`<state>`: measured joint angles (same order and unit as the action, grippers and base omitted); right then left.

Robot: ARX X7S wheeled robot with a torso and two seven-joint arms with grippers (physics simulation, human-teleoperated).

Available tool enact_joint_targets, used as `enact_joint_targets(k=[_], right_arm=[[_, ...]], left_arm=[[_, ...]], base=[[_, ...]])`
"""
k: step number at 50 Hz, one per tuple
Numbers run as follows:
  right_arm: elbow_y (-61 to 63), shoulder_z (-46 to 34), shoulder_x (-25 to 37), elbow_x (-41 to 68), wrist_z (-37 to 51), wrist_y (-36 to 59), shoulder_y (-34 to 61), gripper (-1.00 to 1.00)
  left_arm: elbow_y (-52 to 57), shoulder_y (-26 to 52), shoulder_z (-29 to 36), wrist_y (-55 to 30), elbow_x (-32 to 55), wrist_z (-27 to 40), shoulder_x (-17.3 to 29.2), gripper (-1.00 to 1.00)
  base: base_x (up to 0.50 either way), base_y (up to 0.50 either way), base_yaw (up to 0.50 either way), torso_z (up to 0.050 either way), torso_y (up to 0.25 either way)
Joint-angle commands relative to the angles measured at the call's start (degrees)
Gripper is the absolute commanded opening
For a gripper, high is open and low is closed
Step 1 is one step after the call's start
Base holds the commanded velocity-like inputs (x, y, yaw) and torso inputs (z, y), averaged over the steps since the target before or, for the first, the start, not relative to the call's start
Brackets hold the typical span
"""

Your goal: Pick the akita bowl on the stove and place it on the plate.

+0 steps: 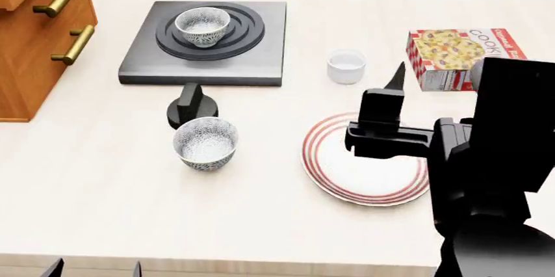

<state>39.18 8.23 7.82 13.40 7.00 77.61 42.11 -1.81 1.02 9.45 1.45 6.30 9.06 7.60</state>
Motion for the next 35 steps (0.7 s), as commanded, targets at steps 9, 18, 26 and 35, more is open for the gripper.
enact_joint_targets(k=[9,18,26,35], right_arm=[[2.08,-0.63,1.45,1.15,-0.61,-0.99,-4.81,1.0],[2.19,-0.91,1.73,1.35,-0.13,-0.3,-4.5,1.0],[2.13,-1.22,2.06,1.52,0.02,-0.87,-4.84,1.0],[2.09,-1.1,2.06,1.89,0.16,-1.15,-4.99,1.0]], left_arm=[[-0.23,0.13,0.88,0.38,0.73,0.81,0.67,1.0],[0.32,0.04,1.23,-0.04,1.0,1.25,1.05,1.0],[0.94,-0.09,1.58,-0.43,1.21,1.66,1.32,1.0],[4.23,-0.11,0.63,-0.26,3.66,1.81,1.75,1.0]], base=[[0.0,0.0,0.0,0.0,0.0],[0.0,0.0,0.0,0.0,0.0],[0.0,0.0,0.0,0.0,0.0],[0.0,0.0,0.0,0.0,0.0]])
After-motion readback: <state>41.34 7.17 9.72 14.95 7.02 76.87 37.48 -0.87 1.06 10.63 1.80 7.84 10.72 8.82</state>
